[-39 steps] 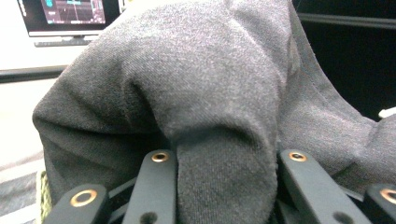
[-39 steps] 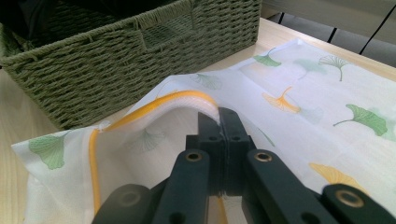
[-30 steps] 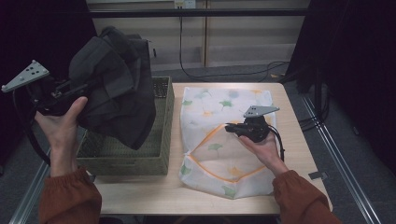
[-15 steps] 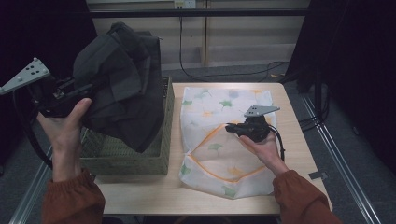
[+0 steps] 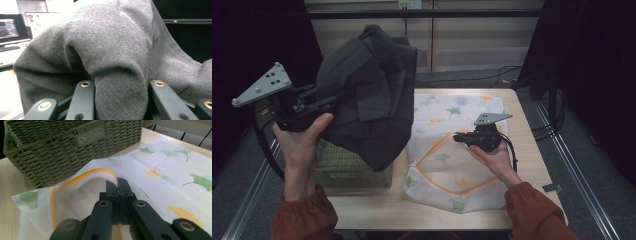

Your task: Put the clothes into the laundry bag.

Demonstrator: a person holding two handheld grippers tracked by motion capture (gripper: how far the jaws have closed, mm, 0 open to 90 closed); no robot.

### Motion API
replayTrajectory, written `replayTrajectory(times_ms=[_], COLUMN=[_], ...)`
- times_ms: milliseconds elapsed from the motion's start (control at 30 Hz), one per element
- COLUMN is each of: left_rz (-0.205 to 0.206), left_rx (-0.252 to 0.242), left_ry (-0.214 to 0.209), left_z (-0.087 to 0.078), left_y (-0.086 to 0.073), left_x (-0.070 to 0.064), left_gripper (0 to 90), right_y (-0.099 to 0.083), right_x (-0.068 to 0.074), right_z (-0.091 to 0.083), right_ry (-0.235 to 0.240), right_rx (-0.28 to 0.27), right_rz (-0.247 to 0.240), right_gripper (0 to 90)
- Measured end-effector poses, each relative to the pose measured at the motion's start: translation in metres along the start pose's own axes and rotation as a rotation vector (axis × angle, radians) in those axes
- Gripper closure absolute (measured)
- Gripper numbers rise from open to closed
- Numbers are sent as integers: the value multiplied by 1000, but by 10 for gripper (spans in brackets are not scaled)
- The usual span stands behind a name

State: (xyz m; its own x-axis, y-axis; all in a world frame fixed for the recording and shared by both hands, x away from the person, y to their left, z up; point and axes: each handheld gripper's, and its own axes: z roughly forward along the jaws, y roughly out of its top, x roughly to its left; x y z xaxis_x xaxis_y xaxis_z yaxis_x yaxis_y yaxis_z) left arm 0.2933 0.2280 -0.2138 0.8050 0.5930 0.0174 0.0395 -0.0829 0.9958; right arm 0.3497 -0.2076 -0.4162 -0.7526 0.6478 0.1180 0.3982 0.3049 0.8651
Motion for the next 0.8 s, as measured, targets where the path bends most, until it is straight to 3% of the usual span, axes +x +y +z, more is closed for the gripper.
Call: replayTrajectory(times_ms=[67,233,400,600,800], left_rz=[9,-5,2,-14,-3], left_rx=[7,-23,-31,-31,-20], left_ry=[-8,-95,-135,-203,-285], left_z=[3,18,26,40,58], left_y=[0,1,3,-1,-5], left_x=[-3,-19,-29,-51,-74], left_gripper=[691,691,691,690,690], right_y=[0,0,0,0,0], right_x=[0,-2,-2,-3,-4], right_z=[-1,0,0,-1,-2], right_ry=[2,3,7,15,14], right_rx=[-3,-3,-3,-2,-5], right_rz=[5,7,8,15,19], right_gripper=[897,897,897,897,897])
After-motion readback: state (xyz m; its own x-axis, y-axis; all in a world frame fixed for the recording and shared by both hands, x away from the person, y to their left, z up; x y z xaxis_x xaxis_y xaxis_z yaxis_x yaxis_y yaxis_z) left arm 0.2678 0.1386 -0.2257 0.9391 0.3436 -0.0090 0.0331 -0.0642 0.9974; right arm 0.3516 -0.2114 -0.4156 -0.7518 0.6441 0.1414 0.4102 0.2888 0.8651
